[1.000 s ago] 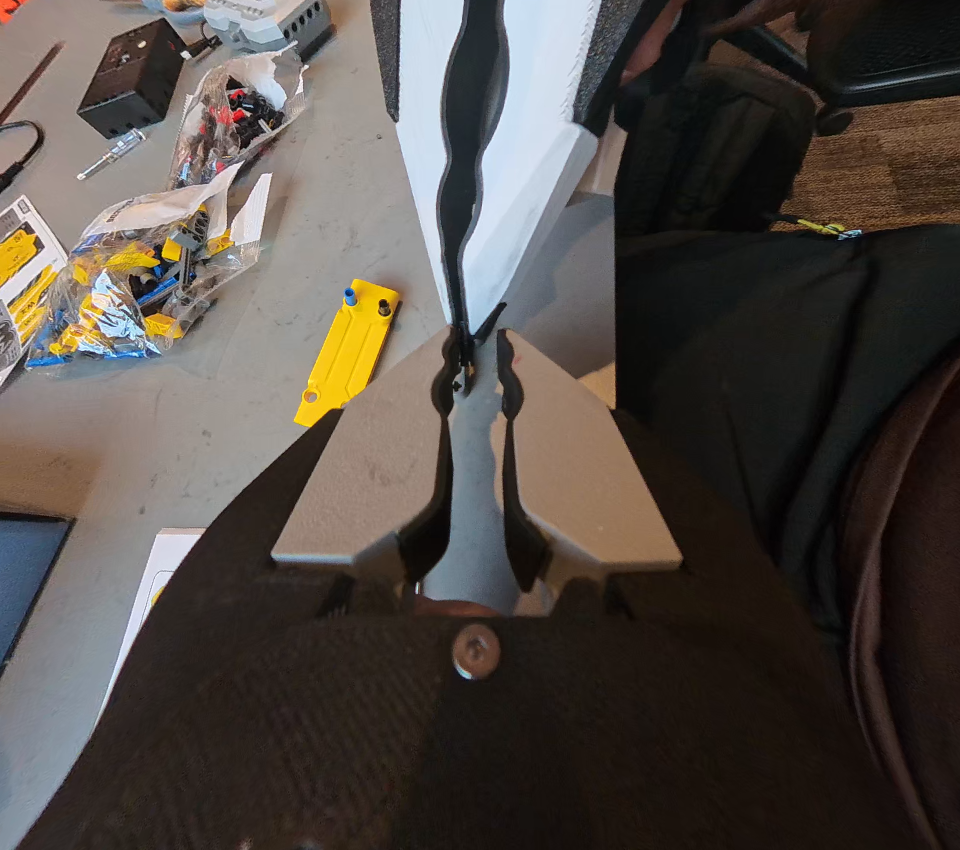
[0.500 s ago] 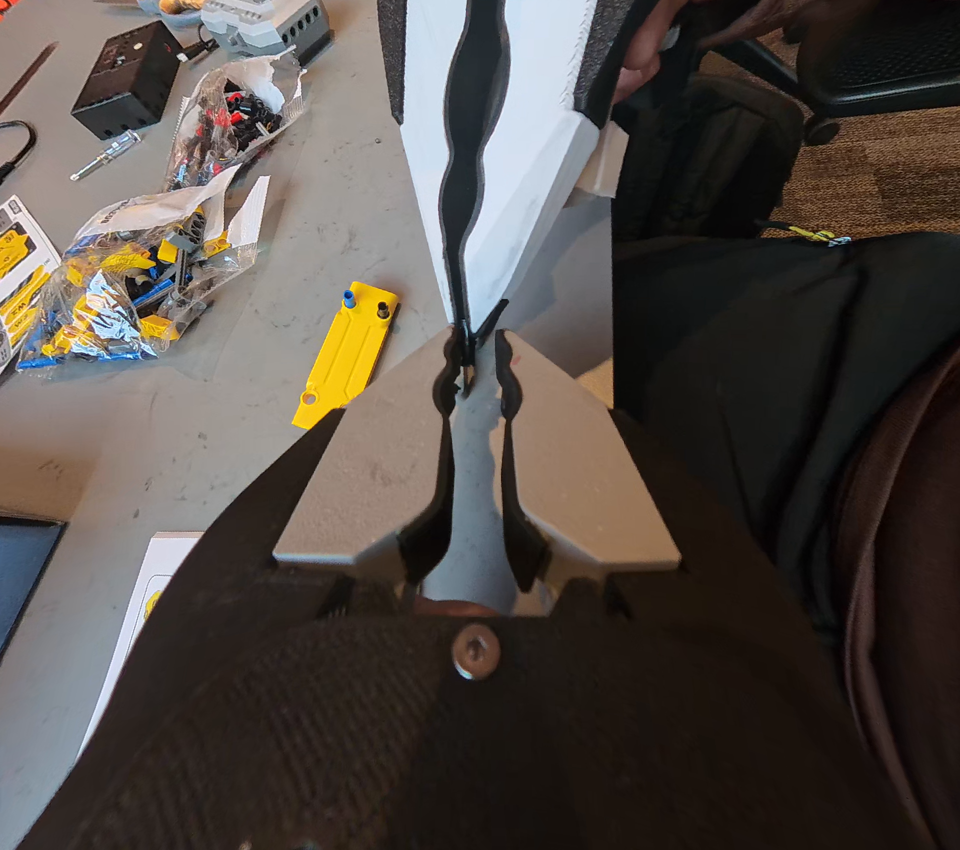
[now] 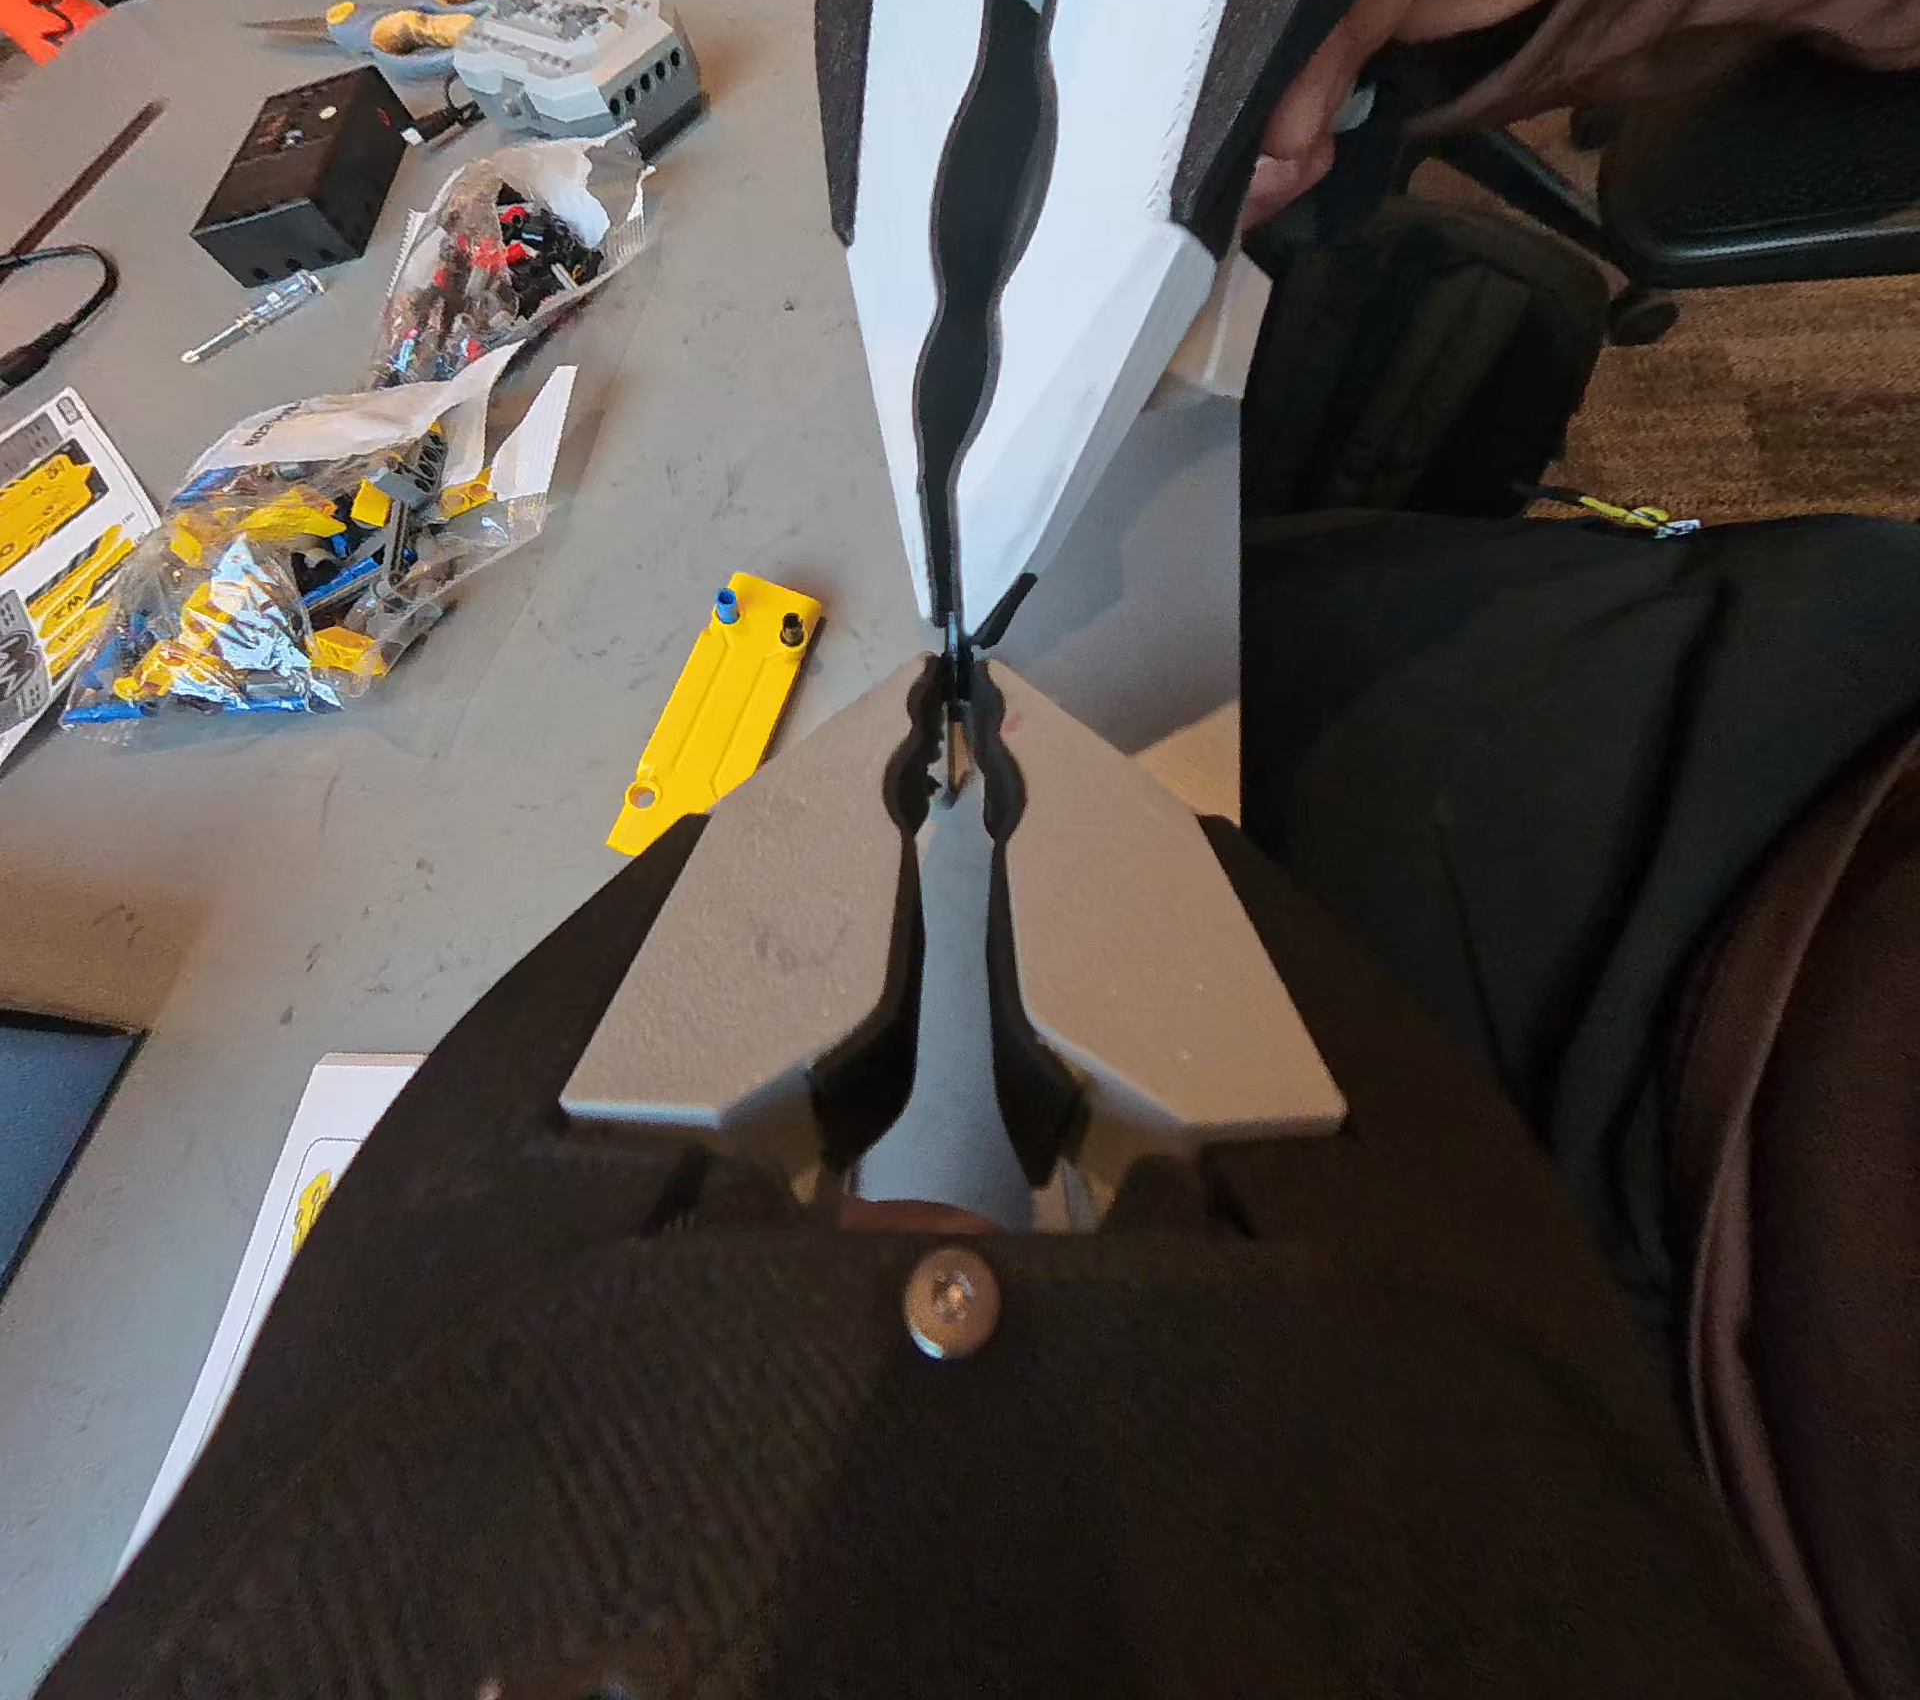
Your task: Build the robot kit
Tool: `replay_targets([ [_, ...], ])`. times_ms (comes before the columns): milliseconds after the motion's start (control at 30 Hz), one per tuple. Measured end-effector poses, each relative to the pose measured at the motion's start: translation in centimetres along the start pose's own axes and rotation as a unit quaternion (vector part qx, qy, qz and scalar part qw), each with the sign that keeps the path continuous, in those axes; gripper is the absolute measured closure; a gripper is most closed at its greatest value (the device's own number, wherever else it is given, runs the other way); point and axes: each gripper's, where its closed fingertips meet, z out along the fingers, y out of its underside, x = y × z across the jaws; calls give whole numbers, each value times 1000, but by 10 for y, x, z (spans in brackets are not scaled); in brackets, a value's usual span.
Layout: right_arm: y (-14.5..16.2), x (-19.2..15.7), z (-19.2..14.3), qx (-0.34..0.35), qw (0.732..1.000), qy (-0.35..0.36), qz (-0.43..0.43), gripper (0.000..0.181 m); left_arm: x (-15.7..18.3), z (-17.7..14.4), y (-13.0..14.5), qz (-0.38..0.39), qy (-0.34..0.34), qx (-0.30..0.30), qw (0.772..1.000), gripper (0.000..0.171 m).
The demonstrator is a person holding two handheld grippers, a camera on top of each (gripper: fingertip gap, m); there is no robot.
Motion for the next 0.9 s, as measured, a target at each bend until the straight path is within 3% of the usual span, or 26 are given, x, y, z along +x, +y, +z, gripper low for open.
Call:
replay_targets([
  [367, -4, -5, -4, 21, 999, -33, 20, 168, -2, -2, -7, 24, -24, 22, 999, 170],
  [900, -10, -2, -3, 41, 999, -26, 23, 177, -5, -3, -9, 0, -13, 30, 999, 170],
])
